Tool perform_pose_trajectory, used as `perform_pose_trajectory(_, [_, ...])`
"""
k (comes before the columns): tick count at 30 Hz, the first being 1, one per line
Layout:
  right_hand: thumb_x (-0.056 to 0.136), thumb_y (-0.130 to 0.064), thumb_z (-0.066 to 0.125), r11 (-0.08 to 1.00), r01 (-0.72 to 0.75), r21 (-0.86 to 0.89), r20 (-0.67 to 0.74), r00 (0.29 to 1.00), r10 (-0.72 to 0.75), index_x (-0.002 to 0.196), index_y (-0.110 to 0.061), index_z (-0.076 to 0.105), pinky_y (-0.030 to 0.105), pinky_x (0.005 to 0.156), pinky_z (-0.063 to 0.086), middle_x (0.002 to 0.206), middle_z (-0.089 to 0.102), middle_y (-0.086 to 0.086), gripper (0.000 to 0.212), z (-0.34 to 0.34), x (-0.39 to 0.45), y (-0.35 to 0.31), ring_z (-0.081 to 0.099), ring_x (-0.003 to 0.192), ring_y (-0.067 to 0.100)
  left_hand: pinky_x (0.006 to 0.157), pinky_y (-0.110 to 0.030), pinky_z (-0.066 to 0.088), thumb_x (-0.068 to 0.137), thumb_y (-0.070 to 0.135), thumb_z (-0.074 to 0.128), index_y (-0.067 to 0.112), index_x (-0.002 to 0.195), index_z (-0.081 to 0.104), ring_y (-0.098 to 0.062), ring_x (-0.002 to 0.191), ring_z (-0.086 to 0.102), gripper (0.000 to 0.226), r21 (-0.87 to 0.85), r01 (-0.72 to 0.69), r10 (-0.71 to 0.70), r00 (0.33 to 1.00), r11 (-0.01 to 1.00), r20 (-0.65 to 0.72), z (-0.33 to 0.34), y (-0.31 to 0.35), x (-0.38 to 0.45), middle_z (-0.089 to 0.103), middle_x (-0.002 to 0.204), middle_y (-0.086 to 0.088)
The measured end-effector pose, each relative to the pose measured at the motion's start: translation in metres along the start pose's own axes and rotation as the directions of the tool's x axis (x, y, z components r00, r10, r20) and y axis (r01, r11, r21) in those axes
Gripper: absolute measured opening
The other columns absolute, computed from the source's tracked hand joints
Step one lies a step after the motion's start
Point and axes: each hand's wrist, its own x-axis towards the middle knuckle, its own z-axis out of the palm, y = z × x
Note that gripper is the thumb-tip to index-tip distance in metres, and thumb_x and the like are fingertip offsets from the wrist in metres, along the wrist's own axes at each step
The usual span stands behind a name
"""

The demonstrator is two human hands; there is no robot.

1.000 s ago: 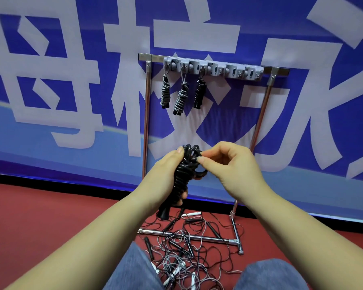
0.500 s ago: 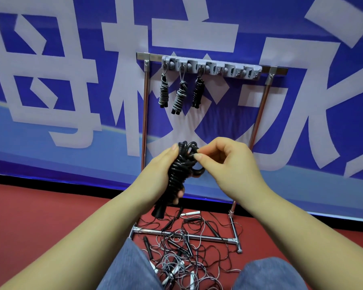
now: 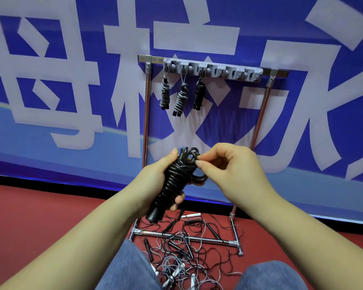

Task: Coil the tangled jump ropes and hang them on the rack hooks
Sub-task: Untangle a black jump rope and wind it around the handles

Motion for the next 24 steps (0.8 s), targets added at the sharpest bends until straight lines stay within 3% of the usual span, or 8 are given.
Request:
perform_pose_trajectory(3, [0.081, -0.016, 0.072, 0.997, -0.020, -0.074, -0.031, 0.999, 0.017, 0.065, -0.030, 0.063, 0.010, 0.054, 0.041, 0.057, 0.063, -0.009, 0.022, -0.001, 0.001, -0.001, 0.054, 0.055, -0.002, 0.040, -0.024, 0.042, 0.094, 0.051, 0.039, 0.010, 0.103, 0.063, -0.020, 0.040, 0.047, 0.049, 0.049, -0.045, 0.048, 0.998, 0.998, -0.046, 0.002, 0.000, -0.001, 0.063, 0.098, -0.028])
perform_pose_trajectory(6, [0.081, -0.017, 0.072, 0.998, -0.001, -0.065, -0.044, 0.999, -0.002, 0.068, -0.030, 0.064, 0.013, 0.057, 0.045, 0.064, 0.066, -0.008, 0.020, -0.002, 0.003, -0.003, 0.059, 0.061, 0.003, 0.043, -0.025, 0.042, 0.094, 0.052, 0.038, 0.015, 0.105, 0.063, -0.020, 0.042, 0.048, 0.046, 0.085, -0.106, 0.111, 0.992, 0.991, -0.060, 0.004, 0.001, -0.001, 0.065, 0.080, -0.018])
perform_pose_trajectory(10, [0.081, -0.017, 0.073, 0.993, 0.065, -0.100, -0.014, 0.998, -0.067, 0.069, -0.030, 0.063, 0.013, 0.060, 0.045, 0.069, 0.066, -0.009, 0.020, -0.004, 0.006, -0.007, 0.058, 0.066, 0.004, 0.045, -0.028, 0.043, 0.083, 0.058, 0.046, 0.023, 0.107, 0.063, -0.022, 0.043, 0.048, 0.046, 0.132, -0.144, 0.148, 0.989, 0.981, -0.026, 0.004, 0.003, -0.002, 0.065, 0.105, -0.027])
perform_pose_trajectory(15, [0.082, -0.015, 0.071, 1.000, 0.016, -0.014, -0.044, 0.999, -0.017, 0.073, -0.024, 0.066, 0.012, 0.060, 0.047, 0.067, 0.067, -0.009, 0.013, 0.000, 0.005, -0.004, 0.061, 0.064, 0.003, 0.047, -0.027, 0.043, 0.097, 0.045, 0.040, 0.021, 0.099, 0.057, -0.022, 0.047, 0.048, 0.029, 0.268, -0.205, 0.216, 0.976, 0.941, -0.014, 0.006, 0.005, -0.005, 0.065, 0.100, -0.023])
perform_pose_trajectory(17, [0.082, -0.015, 0.071, 0.998, -0.031, 0.061, -0.063, 0.997, 0.035, 0.076, -0.021, 0.068, 0.017, 0.064, 0.051, 0.066, 0.067, -0.008, 0.010, 0.004, 0.004, 0.000, 0.062, 0.063, 0.003, 0.044, -0.026, 0.042, 0.096, 0.045, 0.041, 0.025, 0.095, 0.057, -0.021, 0.046, 0.049, 0.026, 0.361, -0.246, 0.281, 0.959, 0.900, -0.046, 0.008, 0.004, -0.003, 0.066, 0.081, -0.017])
perform_pose_trajectory(19, [0.083, -0.013, 0.070, 0.994, -0.061, 0.091, -0.071, 0.995, 0.067, 0.077, -0.021, 0.069, 0.014, 0.066, 0.050, 0.067, 0.068, -0.009, 0.010, 0.007, 0.001, 0.005, 0.062, 0.064, 0.000, 0.044, -0.025, 0.042, 0.087, 0.053, 0.047, 0.032, 0.093, 0.056, -0.015, 0.046, 0.050, 0.024, 0.477, -0.282, 0.345, 0.937, 0.833, -0.049, 0.007, 0.002, -0.003, 0.064, 0.066, 0.003])
perform_pose_trajectory(21, [0.085, -0.012, 0.066, 0.990, -0.087, 0.114, -0.077, 0.992, 0.096, 0.076, -0.023, 0.069, 0.015, 0.069, 0.051, 0.069, 0.070, -0.009, 0.015, 0.010, -0.002, 0.009, 0.064, 0.067, 0.000, 0.051, -0.022, 0.042, 0.072, 0.057, 0.061, 0.036, 0.097, 0.054, -0.007, 0.049, 0.051, 0.034, 0.569, -0.302, 0.373, 0.928, 0.765, -0.008, 0.003, -0.001, -0.002, 0.063, 0.068, 0.014])
perform_pose_trajectory(24, [0.087, -0.012, 0.062, 0.935, -0.190, 0.300, -0.053, 0.975, 0.215, 0.074, -0.021, 0.071, 0.029, 0.081, 0.055, 0.072, 0.073, -0.002, 0.018, 0.014, -0.005, 0.012, 0.069, 0.075, 0.007, 0.070, -0.024, 0.049, 0.070, 0.035, 0.083, 0.040, 0.104, 0.050, 0.002, 0.070, 0.061, 0.048, 0.723, -0.272, 0.386, 0.923, 0.635, 0.008, -0.006, -0.006, 0.000, 0.066, 0.082, 0.020])
